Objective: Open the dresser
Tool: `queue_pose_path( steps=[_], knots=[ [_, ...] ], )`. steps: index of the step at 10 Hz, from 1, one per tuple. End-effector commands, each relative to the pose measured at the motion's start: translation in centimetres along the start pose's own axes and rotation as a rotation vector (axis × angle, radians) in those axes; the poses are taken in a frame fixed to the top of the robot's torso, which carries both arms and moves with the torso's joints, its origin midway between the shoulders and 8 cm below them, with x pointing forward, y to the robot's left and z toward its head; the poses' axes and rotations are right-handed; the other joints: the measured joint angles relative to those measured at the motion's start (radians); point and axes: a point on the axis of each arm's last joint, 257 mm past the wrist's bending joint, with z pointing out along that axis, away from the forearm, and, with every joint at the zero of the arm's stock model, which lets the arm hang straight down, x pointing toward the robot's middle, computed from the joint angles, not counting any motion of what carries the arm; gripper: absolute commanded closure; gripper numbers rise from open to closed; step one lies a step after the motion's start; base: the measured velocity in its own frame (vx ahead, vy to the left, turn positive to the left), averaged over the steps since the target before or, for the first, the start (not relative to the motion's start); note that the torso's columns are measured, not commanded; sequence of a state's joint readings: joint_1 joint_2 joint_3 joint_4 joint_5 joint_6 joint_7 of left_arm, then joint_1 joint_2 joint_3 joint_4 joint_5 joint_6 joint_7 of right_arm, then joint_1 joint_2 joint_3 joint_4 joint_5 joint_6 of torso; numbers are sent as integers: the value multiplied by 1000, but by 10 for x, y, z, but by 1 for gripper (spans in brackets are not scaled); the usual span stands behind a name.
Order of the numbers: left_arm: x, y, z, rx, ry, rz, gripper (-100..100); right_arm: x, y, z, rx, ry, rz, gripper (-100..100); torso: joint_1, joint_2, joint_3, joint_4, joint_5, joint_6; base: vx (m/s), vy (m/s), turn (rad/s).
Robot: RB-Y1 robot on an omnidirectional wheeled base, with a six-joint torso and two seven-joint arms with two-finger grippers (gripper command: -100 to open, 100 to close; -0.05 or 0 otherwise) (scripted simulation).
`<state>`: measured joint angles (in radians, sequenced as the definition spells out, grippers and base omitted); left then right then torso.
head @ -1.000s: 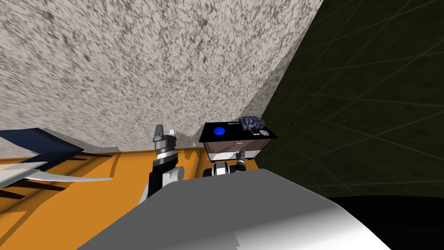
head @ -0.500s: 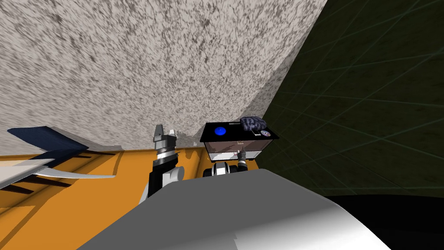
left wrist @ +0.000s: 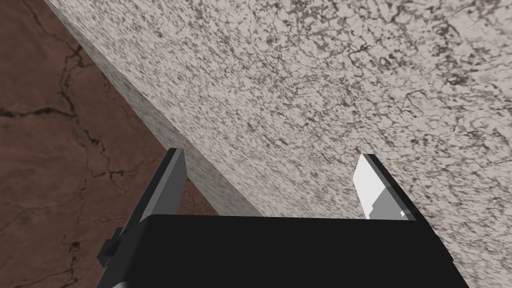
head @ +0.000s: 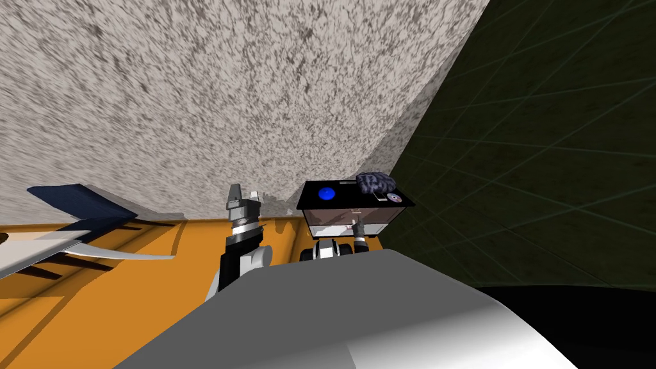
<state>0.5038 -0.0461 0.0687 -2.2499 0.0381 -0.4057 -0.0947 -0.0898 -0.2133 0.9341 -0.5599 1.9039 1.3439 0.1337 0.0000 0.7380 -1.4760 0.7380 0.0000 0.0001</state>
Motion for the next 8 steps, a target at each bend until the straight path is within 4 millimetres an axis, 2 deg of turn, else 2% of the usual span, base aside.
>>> queue_pose_path(
  steps=[1,3,4,6,7,8],
  knots=[
    [0,0,0,0,0,0,0,-1,-11,1,45,-68,-75,-100,0,0,0,0,0,0,3,5,35],
    [0,0,0,0,0,0,0,-1,-12,2,47,-75,-83,-100,0,0,0,0,0,0,2,2,12],
    [0,0,0,0,0,0,0,0,-16,20,52,-72,-87,-100,0,0,0,0,0,0,-15,3,35],
    [0,0,0,0,0,0,0,0,-18,34,52,-67,-87,-100,0,1,0,0,0,0,-20,-1,31],
    [0,0,0,0,0,0,0,0,-18,30,55,-69,-85,-100,0,0,0,0,0,0,-8,-1,6],
    [0,0,0,0,0,0,0,0,-14,12,51,-74,-86,100,0,0,0,0,0,0,14,0,-47]
  ],
)
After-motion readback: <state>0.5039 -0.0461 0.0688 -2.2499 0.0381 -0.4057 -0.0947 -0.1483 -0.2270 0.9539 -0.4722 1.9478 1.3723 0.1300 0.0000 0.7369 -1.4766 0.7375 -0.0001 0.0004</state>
